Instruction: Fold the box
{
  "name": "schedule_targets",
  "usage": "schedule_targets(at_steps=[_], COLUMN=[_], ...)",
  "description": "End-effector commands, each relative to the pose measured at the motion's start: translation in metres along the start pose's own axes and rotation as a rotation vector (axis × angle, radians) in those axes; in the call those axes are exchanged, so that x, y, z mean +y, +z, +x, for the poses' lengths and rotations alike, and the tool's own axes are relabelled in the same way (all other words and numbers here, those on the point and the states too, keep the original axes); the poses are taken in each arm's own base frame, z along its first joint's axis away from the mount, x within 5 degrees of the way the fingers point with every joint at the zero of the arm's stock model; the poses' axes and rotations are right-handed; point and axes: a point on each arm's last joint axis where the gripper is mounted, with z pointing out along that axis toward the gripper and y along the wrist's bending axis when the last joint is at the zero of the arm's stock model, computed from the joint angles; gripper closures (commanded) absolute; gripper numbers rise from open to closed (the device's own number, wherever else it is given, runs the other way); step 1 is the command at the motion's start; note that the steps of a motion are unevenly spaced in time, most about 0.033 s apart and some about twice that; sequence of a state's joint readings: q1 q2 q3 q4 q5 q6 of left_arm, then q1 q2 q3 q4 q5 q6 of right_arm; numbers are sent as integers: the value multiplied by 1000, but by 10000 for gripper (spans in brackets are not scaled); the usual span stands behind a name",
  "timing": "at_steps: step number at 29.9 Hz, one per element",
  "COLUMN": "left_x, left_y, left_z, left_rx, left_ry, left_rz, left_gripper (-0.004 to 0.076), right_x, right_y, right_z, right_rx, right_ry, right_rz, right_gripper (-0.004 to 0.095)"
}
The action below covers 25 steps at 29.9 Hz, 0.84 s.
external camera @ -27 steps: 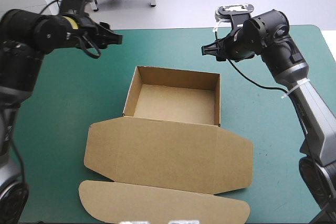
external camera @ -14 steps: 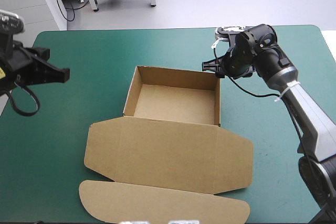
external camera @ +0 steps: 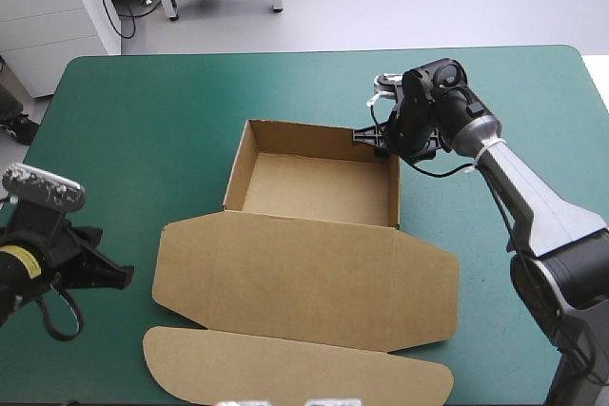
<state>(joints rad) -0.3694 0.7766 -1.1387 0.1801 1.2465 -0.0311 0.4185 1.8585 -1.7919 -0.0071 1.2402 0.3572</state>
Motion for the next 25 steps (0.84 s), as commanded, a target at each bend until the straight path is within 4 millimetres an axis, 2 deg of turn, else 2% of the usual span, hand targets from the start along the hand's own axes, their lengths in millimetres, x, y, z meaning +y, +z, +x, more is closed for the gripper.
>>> schedule_targets(at_steps=[1, 8, 15, 17, 21, 22, 25], left_x=[-1, -5, -9, -11, -16, -17, -19], left_y=[3, 16, 34, 40, 44, 45, 46], left_z=[25, 71, 102, 108, 116, 116, 117], left_rx=[31, 31, 64, 70, 82, 78, 67], left_ry=[3, 9, 20, 16, 1, -3, -11], left_rz=[-2, 1, 4, 20, 58, 66, 83], left_gripper=[731, 731, 731, 731, 731, 731, 731], right_x=[1, 0, 4, 5, 7, 7, 6], right_y=[-12, 12, 24, 28, 30, 30, 29], right_z=[-1, 2, 3, 3, 4, 4, 4], right_rx=[-20, 46, 86, 100, 114, 114, 111], right_ry=[0, -4, 1, 7, 26, 28, 30], right_rz=[-15, 10, -20, -32, -49, -49, -45], right_gripper=[419, 423, 447, 539, 898, 924, 922])
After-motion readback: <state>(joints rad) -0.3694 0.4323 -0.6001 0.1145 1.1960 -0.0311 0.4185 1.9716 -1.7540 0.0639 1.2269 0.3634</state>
